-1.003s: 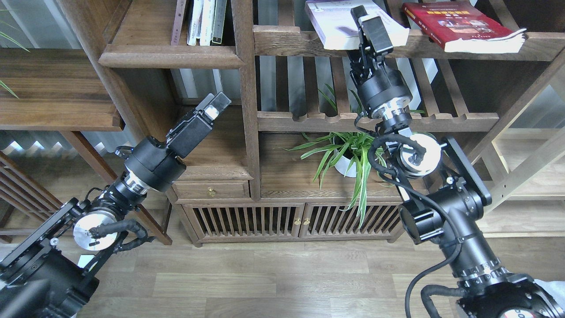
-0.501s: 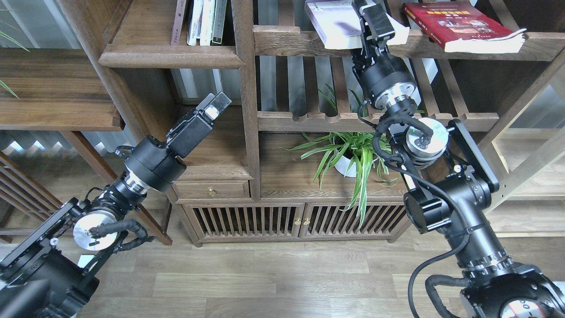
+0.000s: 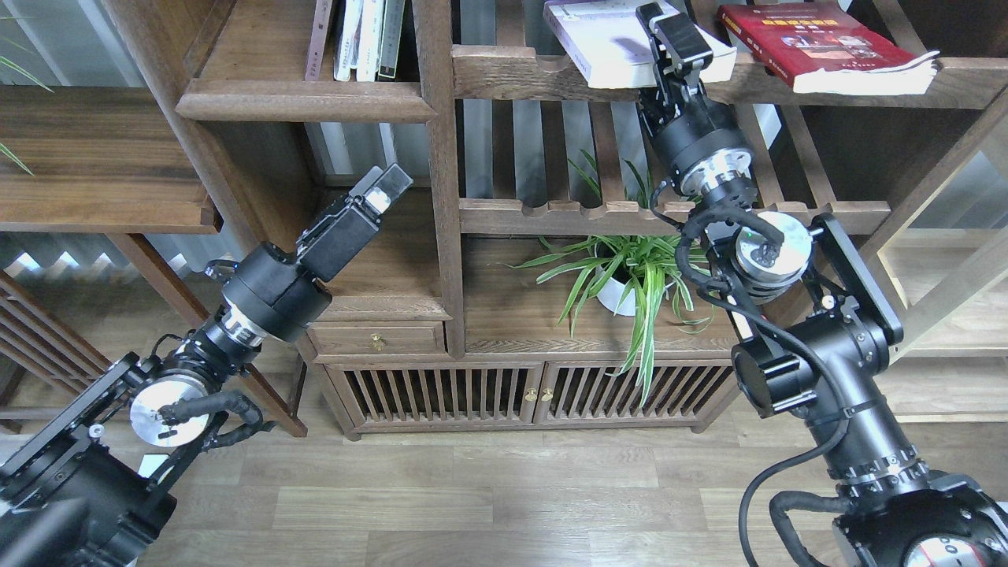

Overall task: Organize books on shelf
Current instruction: 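Grip the white book's edge and pull it down off the shelf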

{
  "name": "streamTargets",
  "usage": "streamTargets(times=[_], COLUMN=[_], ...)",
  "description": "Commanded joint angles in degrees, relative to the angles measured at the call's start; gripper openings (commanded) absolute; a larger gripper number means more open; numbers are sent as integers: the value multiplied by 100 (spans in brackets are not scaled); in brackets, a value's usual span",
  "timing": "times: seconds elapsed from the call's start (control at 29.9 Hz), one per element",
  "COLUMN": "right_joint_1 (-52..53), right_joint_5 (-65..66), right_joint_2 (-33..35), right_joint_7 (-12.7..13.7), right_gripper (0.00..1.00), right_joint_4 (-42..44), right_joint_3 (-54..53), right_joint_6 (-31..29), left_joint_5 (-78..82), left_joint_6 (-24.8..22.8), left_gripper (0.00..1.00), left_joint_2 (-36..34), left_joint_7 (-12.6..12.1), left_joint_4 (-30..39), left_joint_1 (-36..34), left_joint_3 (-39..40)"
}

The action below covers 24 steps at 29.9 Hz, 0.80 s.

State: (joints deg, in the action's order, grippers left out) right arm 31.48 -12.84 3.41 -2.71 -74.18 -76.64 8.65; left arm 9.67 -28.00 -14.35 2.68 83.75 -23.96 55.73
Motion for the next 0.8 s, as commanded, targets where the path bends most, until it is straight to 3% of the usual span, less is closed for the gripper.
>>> streamTargets(times=[0.0, 0.33, 0.47, 0.77], right_joint_1=[-1, -36, -264, -722], right_joint_5=[1, -17, -192, -333], right_joint_2=[-7, -51, -78, -86], right_joint_7=[-10, -36, -45, -45], right_gripper=[57, 32, 6, 4], right_joint_4=[0, 0, 0, 0], right_joint_3=[0, -17, -122, -246], right_joint_6=[-57, -276, -899, -1708], left_joint_5=[0, 0, 0, 9], left_joint_6=[0, 0, 0, 0], left_gripper=[99, 99, 99, 99], left_joint_2=[11, 11, 3, 20], left_joint_7=[-66, -66, -66, -75], left_joint_4=[9, 18, 18, 18], left_joint_1=[-4, -4, 5, 5], left_joint_3=[0, 35, 52, 17])
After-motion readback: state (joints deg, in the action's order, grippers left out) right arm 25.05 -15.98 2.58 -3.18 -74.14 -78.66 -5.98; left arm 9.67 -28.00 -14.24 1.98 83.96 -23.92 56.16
